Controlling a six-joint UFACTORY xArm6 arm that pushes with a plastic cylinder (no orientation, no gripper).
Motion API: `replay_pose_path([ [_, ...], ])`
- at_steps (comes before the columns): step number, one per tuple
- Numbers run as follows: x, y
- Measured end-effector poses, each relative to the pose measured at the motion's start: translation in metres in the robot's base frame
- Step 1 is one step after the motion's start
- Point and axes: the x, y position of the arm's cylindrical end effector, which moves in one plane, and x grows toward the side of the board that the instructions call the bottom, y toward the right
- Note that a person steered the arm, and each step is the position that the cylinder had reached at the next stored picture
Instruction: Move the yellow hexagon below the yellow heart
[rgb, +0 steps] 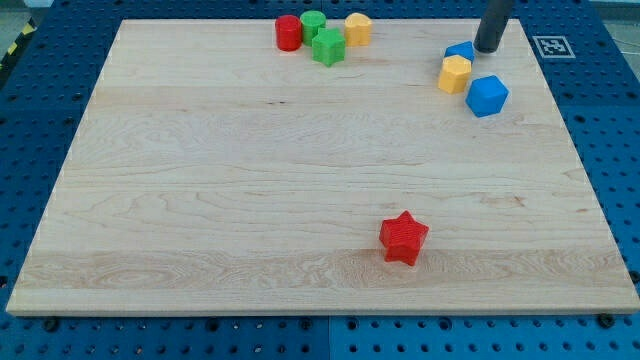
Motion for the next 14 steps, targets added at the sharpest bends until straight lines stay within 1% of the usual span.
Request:
replay_pose_path([
  [2, 0.024, 0.003],
  [3, 0.023, -0.003],
  [4, 0.027, 0.005],
  [6, 0.076, 0.012],
  [8, 0.078, 0.011],
  [9, 0.082, -0.009],
  [11, 0.083, -0.011],
  [13, 0.084, -0.047],
  [14, 0.084, -0.040],
])
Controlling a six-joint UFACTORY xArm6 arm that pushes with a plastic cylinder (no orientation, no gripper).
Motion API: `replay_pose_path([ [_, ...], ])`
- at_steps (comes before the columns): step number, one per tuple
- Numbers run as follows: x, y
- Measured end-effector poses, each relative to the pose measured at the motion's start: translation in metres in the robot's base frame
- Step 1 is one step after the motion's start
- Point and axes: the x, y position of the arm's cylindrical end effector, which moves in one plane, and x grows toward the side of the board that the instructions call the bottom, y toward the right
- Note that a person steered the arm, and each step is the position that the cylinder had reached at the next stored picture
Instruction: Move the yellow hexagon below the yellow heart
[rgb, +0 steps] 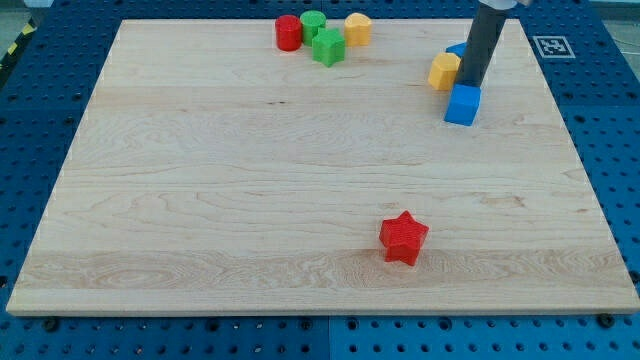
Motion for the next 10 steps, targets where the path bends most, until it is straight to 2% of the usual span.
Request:
replay_pose_path([
  [2, -0.011, 0.034],
  [5, -0.015, 0.022],
  [6, -0.004, 0.021],
  [7, -0.009, -0.003],
  [8, -0.036, -0.014],
  [9, -0.035, -0.027],
  [10, -0.038, -0.063],
])
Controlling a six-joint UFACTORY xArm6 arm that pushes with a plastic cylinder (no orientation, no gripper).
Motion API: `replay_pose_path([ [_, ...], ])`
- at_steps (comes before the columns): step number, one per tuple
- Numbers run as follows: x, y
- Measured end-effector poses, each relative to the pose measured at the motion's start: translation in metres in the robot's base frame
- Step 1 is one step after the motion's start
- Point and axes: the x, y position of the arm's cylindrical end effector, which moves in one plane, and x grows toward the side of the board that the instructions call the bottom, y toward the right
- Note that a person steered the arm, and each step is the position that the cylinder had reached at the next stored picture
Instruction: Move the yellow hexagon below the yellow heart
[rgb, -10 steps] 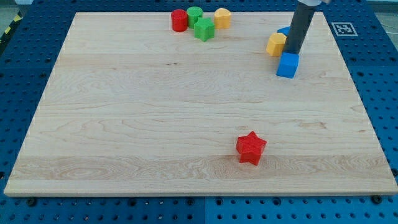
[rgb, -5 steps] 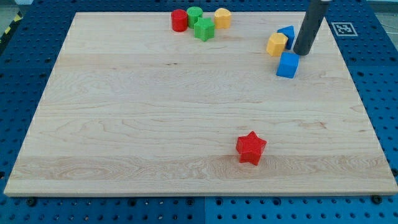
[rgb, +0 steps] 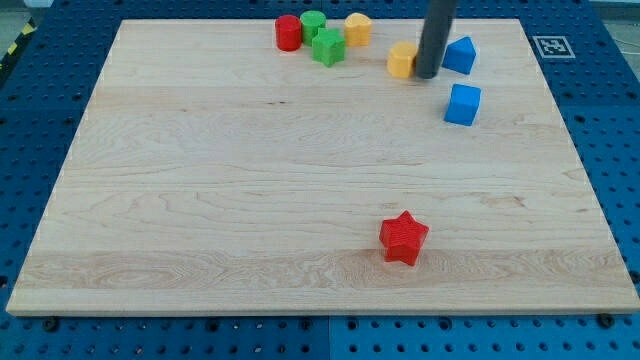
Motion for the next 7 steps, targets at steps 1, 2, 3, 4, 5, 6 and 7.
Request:
replay_pose_path([
  [1, -0.013, -0.005],
  [2, -0.019, -0.016],
  [3, -0.021, -0.042],
  [4, -0.040, -0.051],
  [5, -0.040, -0.051],
  [6, -0.040, -0.049],
  [7, -0.024, -0.039],
])
